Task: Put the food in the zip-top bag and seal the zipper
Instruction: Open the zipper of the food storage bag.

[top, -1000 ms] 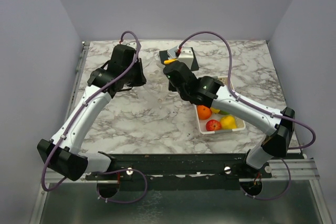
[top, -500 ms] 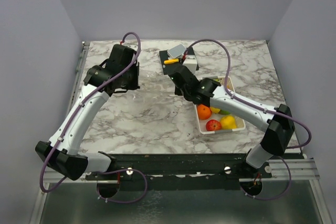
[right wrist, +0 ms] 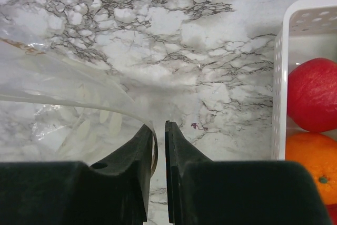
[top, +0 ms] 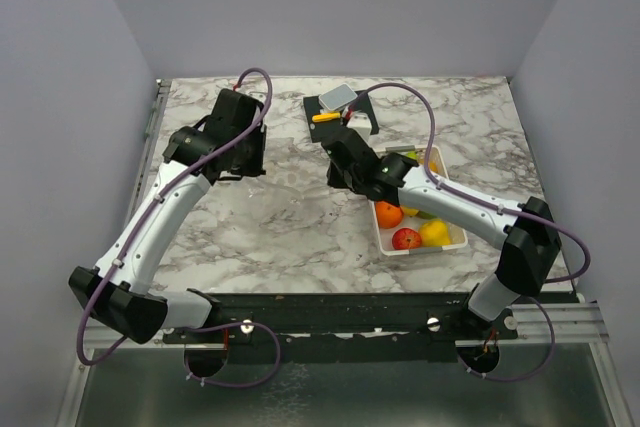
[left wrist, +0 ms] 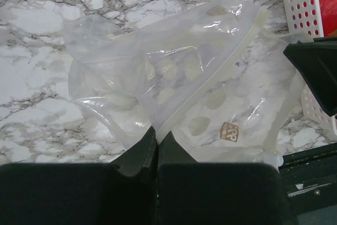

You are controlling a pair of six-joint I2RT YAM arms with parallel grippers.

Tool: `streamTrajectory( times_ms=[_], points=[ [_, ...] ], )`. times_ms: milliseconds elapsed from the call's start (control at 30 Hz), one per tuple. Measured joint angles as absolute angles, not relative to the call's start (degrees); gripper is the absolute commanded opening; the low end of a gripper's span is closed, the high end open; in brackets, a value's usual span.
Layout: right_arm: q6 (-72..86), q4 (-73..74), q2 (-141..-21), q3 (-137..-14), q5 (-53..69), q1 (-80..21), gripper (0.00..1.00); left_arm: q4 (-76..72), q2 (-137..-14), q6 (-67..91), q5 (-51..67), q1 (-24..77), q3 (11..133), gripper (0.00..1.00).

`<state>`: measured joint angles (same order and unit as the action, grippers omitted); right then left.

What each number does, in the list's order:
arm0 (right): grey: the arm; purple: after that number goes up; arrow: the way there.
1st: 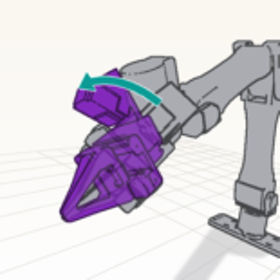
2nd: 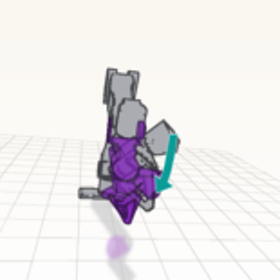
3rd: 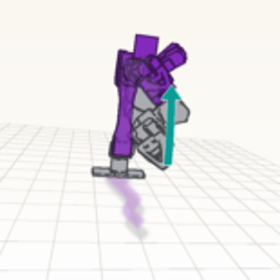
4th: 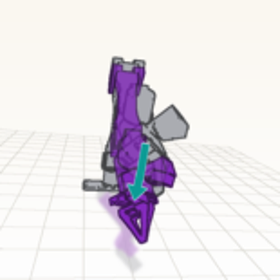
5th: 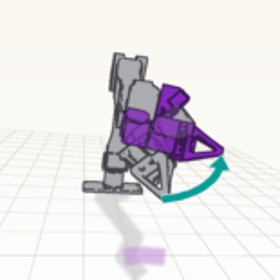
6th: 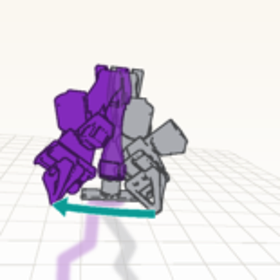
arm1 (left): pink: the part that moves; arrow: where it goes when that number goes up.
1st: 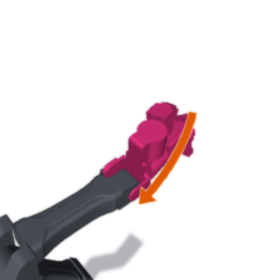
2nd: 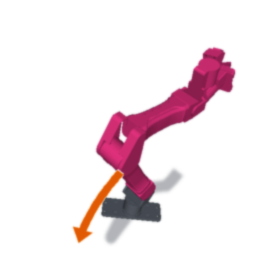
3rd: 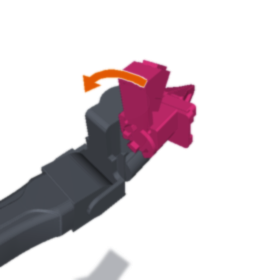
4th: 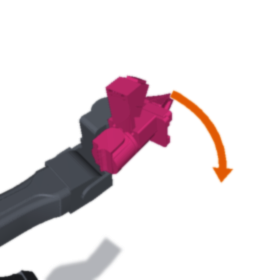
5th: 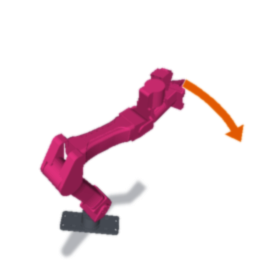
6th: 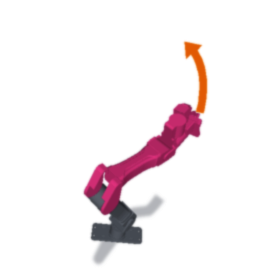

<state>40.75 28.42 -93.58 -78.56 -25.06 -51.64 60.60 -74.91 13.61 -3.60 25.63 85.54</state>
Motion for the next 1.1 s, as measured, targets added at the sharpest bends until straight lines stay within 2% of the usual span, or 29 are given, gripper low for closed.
streamTrajectory(
  times_ms=[100,467,867,1100],
  points=[
    [40.7,28.3,-93.5,-78.6,-24.1,-51.6,0.25,60.3,-75.2,13.6,-3.8,25.6,84.3,0.0],
    [39.3,28.6,-90.3,-79.2,-21.0,-51.6,0.5,58.2,-78.7,13.4,-6.1,25.6,81.5,0.0],
    [37.0,33.1,-83.0,-81.6,-22.3,-51.4,0.64,56.1,-80.0,13.6,-6.3,26.8,81.1,0.0],
    [35.0,39.0,-78.7,-78.5,-27.6,-50.0,0.65,55.2,-80.2,14.1,-6.3,28.5,80.8,0.0]
  ],
)
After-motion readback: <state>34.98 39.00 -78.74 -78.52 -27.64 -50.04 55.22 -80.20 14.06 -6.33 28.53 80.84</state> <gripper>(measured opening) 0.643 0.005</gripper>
